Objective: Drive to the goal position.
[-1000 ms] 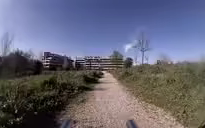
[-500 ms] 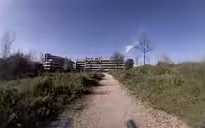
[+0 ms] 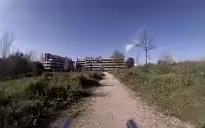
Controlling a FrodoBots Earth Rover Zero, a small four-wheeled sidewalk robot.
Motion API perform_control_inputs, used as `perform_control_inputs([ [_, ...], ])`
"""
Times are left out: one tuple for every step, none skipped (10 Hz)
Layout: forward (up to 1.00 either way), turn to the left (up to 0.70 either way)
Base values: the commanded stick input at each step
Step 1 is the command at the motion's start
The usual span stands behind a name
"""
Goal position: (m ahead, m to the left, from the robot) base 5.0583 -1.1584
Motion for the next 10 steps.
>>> perform_control_inputs([
  [0.5,0.0],
  [0.5,0.0],
  [0.5,-0.32],
  [0.5,-0.41],
  [0.5,-0.24],
  [0.5,0.0],
  [0.5,0.0],
  [0.5,0.0],
  [0.5,0.0],
  [0.5,0.0],
])
